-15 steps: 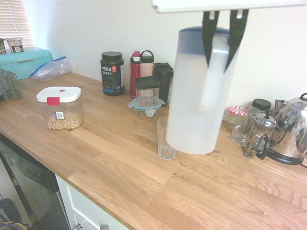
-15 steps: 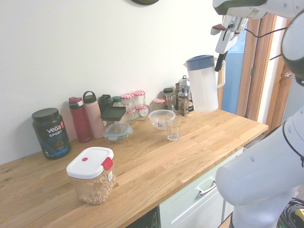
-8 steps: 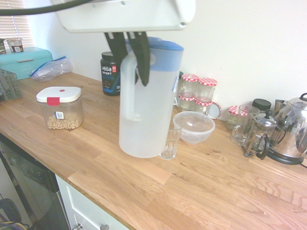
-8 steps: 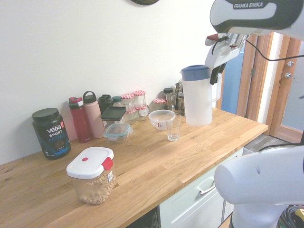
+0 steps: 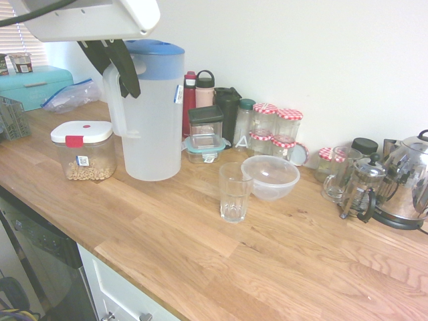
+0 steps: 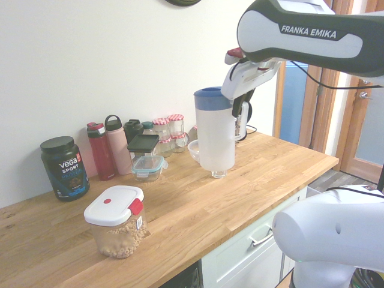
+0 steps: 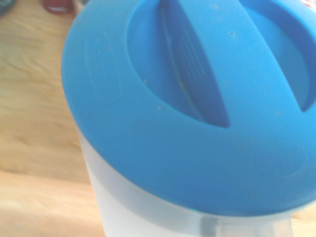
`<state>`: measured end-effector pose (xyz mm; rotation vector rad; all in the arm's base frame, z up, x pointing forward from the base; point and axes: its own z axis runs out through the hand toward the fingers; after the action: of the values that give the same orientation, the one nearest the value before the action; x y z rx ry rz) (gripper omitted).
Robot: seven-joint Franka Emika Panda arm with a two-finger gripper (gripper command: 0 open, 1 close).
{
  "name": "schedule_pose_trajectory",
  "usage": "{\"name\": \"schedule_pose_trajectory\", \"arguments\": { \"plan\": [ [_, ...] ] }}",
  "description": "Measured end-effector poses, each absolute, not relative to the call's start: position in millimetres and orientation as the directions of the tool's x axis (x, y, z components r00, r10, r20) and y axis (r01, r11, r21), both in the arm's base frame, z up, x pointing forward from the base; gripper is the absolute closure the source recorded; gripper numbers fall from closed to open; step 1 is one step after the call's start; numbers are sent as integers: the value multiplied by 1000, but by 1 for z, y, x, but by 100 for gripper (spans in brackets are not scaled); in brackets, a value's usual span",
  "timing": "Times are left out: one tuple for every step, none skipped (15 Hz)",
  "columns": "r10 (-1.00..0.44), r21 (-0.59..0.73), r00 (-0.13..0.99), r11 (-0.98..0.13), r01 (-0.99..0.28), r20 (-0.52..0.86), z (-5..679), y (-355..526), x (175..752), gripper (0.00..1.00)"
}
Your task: Pour me some water
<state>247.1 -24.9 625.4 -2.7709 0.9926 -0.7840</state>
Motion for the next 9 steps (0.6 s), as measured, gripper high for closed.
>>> {"name": "schedule_pose_trajectory", "arguments": {
  "plan": [
    [-620,-260,650,-780,-568,439,620,-15,252,100],
    [-623,-266,648,-779,-569,439,613,-4,258,100],
    [-624,-266,647,-777,-570,438,604,7,263,100],
    [-625,-263,646,-777,-573,438,595,15,269,100],
    [-623,-258,647,-777,-574,439,588,22,274,100],
    [-623,-257,648,-777,-574,438,582,27,278,100],
    [-624,-262,647,-778,-572,438,575,32,282,100],
    [-622,-267,646,-779,-568,442,568,37,287,100],
    [-622,-272,642,-779,-565,448,561,41,292,100]
  ]
}}
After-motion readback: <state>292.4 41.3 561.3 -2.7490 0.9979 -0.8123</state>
